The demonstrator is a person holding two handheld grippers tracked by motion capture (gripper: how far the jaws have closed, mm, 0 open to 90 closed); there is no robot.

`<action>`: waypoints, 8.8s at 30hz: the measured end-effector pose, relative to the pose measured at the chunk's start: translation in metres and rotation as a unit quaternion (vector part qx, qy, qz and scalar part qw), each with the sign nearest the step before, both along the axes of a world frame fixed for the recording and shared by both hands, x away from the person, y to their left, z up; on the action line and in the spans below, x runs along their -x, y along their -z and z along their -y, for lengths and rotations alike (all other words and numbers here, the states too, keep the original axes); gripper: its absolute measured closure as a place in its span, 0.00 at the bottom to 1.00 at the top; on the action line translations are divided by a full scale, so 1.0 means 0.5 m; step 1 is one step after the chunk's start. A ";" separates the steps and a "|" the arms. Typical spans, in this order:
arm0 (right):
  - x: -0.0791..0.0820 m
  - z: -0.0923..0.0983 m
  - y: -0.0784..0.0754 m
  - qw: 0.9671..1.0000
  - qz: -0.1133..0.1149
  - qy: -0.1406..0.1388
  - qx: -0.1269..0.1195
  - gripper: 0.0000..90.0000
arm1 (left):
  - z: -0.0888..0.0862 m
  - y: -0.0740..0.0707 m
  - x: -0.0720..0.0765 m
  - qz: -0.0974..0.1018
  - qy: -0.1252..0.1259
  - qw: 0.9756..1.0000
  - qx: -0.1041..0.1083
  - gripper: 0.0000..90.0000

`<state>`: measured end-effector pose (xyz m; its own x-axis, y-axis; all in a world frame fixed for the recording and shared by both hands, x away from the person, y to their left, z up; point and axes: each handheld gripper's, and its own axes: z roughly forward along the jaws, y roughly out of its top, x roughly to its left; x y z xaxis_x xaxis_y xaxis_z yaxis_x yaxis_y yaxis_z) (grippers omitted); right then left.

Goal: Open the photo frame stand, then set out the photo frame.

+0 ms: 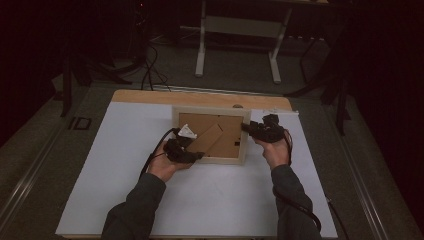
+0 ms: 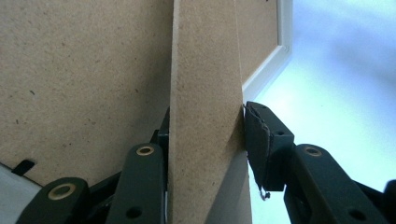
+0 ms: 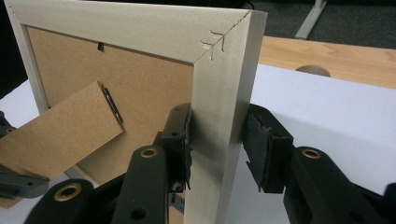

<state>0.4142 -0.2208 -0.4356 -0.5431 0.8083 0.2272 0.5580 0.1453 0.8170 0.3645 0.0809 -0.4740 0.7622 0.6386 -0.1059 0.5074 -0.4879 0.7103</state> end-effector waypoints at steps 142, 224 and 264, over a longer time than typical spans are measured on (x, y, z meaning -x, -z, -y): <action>0.123 0.019 0.024 0.991 0.109 -0.056 0.050 0.67 | -0.010 -0.005 0.051 0.050 -0.026 0.998 0.016 0.88; 0.130 0.055 0.008 0.990 0.129 -0.021 0.054 0.66 | -0.124 -0.033 0.065 0.082 -0.110 0.987 0.081 0.82; 0.108 0.005 0.014 0.992 0.123 -0.010 0.038 1.00 | -0.114 -0.044 0.010 0.077 -0.189 0.972 0.121 1.00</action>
